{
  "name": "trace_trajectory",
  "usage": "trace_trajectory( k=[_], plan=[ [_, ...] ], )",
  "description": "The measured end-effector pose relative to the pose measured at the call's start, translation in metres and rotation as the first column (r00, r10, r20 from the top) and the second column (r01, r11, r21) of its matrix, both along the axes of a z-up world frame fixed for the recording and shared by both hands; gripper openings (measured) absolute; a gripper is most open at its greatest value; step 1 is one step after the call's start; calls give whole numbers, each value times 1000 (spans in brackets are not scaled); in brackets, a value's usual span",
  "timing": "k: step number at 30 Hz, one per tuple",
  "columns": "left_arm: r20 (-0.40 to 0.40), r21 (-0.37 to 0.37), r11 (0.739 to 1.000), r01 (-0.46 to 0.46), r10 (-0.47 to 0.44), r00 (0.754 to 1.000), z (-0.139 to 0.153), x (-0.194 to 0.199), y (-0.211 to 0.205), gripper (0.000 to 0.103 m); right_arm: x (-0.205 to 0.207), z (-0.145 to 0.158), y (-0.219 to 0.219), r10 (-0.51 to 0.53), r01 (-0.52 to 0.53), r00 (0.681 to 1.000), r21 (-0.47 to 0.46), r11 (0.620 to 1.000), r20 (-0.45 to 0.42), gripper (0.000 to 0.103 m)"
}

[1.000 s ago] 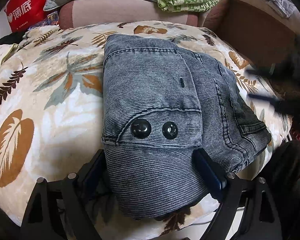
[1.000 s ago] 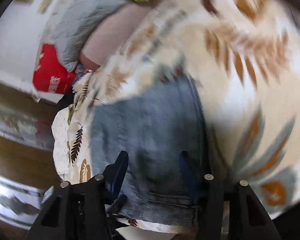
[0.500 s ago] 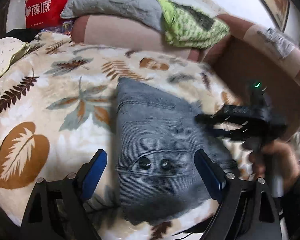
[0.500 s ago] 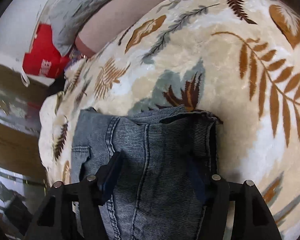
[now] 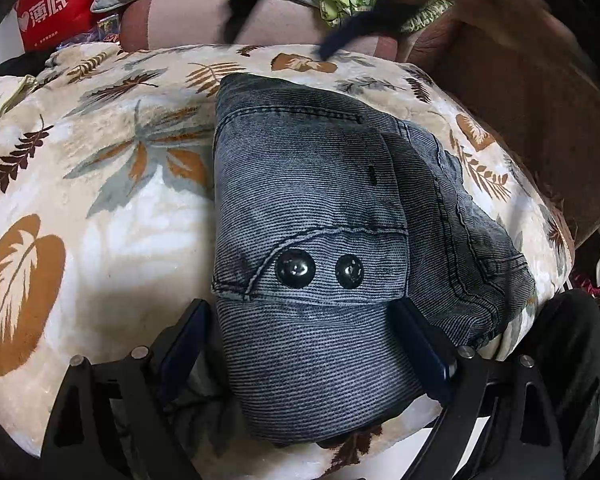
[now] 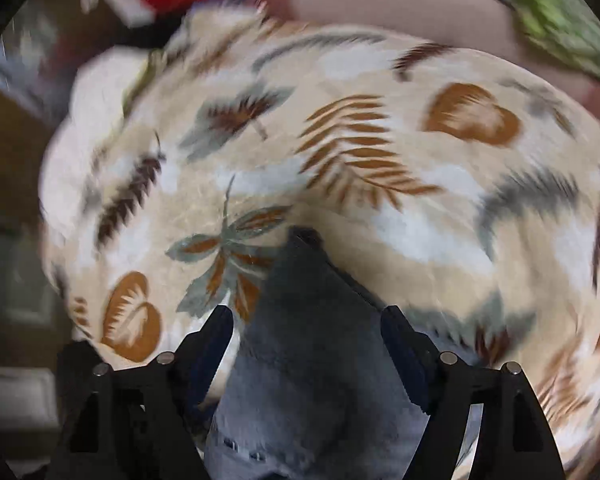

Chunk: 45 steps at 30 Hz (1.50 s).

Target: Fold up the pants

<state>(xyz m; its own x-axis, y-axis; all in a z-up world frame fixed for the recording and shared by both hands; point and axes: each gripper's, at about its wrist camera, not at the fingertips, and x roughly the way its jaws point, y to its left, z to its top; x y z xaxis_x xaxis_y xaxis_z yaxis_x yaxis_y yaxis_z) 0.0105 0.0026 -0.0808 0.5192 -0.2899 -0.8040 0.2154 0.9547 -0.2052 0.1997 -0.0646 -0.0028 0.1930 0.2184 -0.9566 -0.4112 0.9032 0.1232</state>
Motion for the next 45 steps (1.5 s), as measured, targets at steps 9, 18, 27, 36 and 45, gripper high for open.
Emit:
trace_trajectory(
  k=[9, 18, 27, 36, 45],
  plan=[
    [9, -23, 1000, 21, -21, 1000, -2, 3, 3, 93, 31, -50, 28, -3, -13, 996, -192, 981, -86, 23],
    [15, -24, 999, 24, -24, 1000, -2, 5, 2, 93, 1, -1, -8, -97, 100, 989, -19, 995, 109, 24],
    [28, -57, 998, 5, -4, 1000, 1, -2, 6, 93, -32, -66, -66, -186, 188, 982, 75, 979, -26, 26],
    [18, -142, 987, -73, 77, 997, 26, -13, 29, 92, -124, -33, -128, -238, 203, 942, 164, 965, 235, 76],
    [-20, -60, 981, -184, 183, 983, 33, -13, 37, 92, -167, -43, -153, -298, 254, 887, 166, 953, 353, 77]
  ],
)
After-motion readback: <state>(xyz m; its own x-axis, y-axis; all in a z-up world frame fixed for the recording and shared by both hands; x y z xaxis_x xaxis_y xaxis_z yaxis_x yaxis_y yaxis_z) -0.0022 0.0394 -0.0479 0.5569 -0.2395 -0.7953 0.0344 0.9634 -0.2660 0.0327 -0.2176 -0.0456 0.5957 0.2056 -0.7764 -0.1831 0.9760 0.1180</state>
